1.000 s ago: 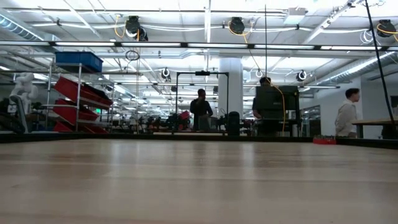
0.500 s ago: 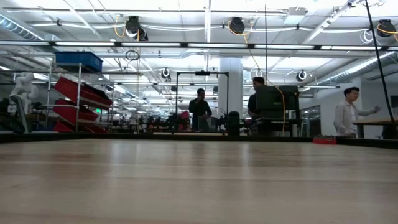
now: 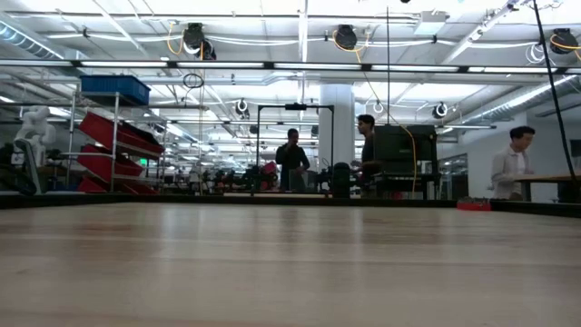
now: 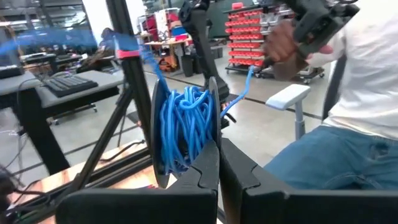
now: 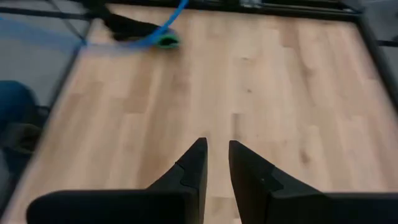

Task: Coil cords
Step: Coil the blue wire onto the black spool

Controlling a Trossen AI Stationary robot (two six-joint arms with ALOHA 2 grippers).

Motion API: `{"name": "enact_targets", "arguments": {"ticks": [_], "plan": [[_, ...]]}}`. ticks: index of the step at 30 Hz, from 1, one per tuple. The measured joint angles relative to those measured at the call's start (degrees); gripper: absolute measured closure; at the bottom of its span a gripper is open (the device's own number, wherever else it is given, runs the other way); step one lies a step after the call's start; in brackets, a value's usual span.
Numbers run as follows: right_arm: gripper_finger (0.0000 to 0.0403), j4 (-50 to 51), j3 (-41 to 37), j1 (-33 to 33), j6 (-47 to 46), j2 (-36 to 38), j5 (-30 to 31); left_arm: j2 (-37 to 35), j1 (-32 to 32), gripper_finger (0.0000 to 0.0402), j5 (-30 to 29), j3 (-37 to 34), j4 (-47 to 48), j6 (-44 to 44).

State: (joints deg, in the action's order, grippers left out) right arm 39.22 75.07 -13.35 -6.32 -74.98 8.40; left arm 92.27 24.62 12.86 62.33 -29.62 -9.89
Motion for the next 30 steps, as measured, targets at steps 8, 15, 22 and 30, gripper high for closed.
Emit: {"name": "enact_targets", "arguments": {"ticks": [8, 15, 22, 30], "plan": [[0.0348, -5.53, -4.1, -17.63, -11.19, 0.0, 17.15, -1.58, 0.18, 0.0401, -3.51, 0.0, 0.11, 0.5], [0.0348, -28.61, -17.13, -25.64, -14.08, -0.21, 23.32, -2.23, 0.57, 0.0402, -7.2, 0.0, -0.1, 0.48], [0.0335, -59.83, -29.05, -27.95, -8.21, -4.84, 30.41, -2.23, 0.52, 0.0402, -9.21, 0.0, -0.12, 0.29], [0.0263, -81.01, -29.64, -26.61, -4.08, -18.43, 33.96, -2.23, 0.44, 0.0401, -11.56, 0.0, -0.23, -0.02]]}}
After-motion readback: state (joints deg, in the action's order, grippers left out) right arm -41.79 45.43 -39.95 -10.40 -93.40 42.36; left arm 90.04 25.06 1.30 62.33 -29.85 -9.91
